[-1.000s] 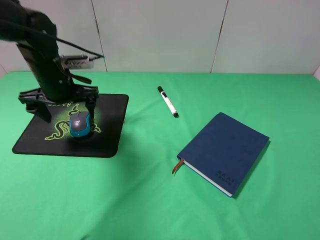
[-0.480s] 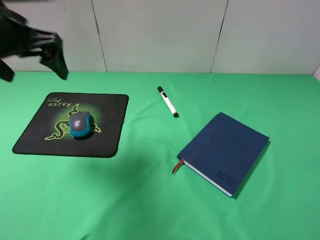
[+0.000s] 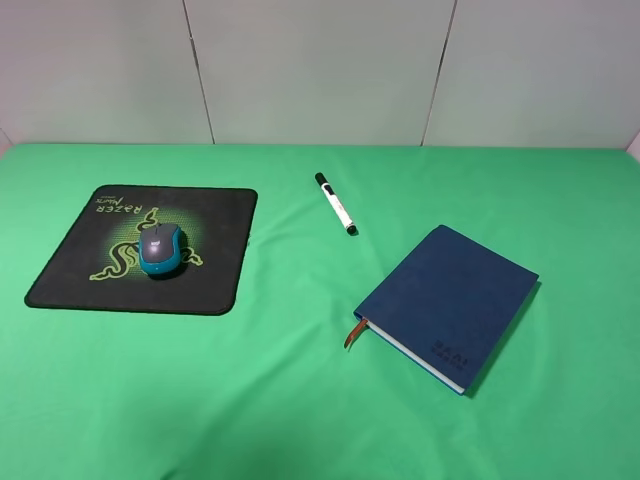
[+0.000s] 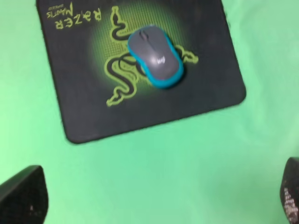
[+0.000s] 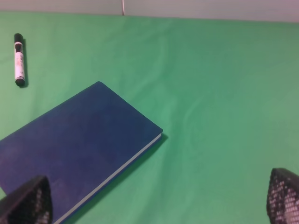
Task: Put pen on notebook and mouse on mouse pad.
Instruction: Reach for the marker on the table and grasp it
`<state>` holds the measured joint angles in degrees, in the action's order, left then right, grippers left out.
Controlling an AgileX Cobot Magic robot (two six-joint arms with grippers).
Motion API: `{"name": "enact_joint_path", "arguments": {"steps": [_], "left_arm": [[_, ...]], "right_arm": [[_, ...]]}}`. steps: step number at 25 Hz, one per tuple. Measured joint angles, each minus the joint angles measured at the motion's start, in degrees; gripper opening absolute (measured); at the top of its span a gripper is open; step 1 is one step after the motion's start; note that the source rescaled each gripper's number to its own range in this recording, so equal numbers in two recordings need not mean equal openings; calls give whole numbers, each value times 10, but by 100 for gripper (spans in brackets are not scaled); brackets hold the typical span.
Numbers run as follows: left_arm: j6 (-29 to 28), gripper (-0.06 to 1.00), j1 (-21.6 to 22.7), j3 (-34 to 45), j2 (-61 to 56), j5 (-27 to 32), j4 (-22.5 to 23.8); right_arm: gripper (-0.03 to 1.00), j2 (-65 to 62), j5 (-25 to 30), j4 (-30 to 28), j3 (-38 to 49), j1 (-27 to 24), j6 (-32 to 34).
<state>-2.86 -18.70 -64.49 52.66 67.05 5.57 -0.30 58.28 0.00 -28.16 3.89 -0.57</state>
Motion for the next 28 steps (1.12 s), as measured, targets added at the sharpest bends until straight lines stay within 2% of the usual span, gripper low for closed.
{"name": "enact_joint_path", "arguments": {"steps": [8, 14, 20, 23, 28], "left_arm": [[6, 100, 13, 112, -188, 0, -7], [16, 100, 88, 217, -303, -19, -39], [74, 100, 145, 310, -388, -58, -86], [89, 100, 151, 350, -420, -67, -109], [106, 100, 153, 356, -474, -66, -125]], "right_arm": [[100, 0, 0, 0, 0, 0, 0], [100, 0, 0, 0, 0, 0, 0], [100, 0, 0, 0, 0, 0, 0], [100, 0, 0, 0, 0, 0, 0], [100, 0, 0, 0, 0, 0, 0]]}}
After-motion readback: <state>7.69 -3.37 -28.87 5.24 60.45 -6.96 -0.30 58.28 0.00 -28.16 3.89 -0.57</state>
